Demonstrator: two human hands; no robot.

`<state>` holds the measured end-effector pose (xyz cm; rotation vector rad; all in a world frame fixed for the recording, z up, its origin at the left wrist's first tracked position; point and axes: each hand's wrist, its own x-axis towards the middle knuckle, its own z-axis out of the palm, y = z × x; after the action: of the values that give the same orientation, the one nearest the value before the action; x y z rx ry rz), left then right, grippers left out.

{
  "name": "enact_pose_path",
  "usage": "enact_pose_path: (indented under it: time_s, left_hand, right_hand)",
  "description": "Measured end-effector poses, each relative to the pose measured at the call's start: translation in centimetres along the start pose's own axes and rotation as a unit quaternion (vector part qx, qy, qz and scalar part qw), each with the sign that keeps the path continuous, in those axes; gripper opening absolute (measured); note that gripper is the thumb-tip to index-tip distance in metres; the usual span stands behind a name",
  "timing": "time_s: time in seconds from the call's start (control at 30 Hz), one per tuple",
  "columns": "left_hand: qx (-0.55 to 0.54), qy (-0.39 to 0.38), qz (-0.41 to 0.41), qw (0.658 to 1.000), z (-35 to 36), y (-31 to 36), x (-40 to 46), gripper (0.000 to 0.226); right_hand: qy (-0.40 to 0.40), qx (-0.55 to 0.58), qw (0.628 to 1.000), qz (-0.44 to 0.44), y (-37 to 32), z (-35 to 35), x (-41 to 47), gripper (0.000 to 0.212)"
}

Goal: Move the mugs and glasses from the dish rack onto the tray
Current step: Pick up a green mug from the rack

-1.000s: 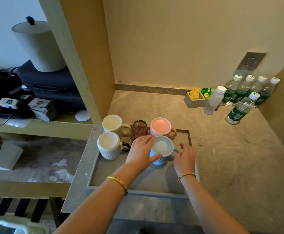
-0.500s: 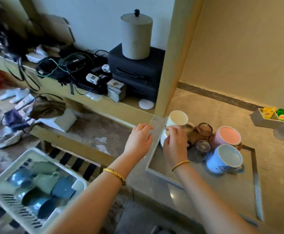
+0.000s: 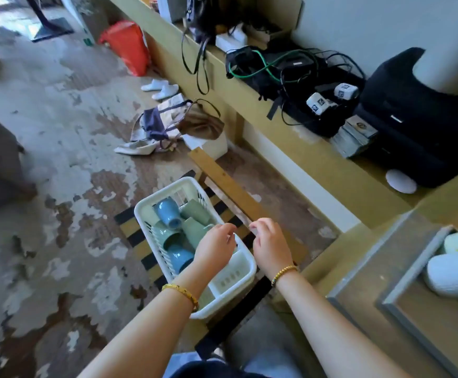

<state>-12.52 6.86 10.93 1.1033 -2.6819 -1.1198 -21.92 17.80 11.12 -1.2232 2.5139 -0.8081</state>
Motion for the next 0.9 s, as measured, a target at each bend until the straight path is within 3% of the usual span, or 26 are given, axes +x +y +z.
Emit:
enact_pose_path:
  time_s: [0.3,0.53,0.67,0.9]
  left_hand:
    - [-0.036,-0.064,-0.171,0.983,-1.0,-9.4,0.6,0.037]
    - [-0.133,-0.063,-0.313,0.938,0.9,-13.6,3.8,0.06]
    - [-0.199,-0.058,-0.386,0.899,2.6,-15.6,5.9,0.07]
    - [-0.234,-0.031,-0.433,0.87,6.0,-18.3,9.8,0.056]
  right_hand:
    - [-0.214,-0.028,0.976,0.035,-1.4,7.2,4.0,0.036]
    - [-0.412,-0.096,0.905,0.047,-0.3,12.0,8.4,0.036]
    - [-0.427,-0.137,0.893,0.021,0.5,14.8,11.6,0.035]
    - [-0.453,-0.194,0.87,-0.01,2.2,19.5,15.3,0.029]
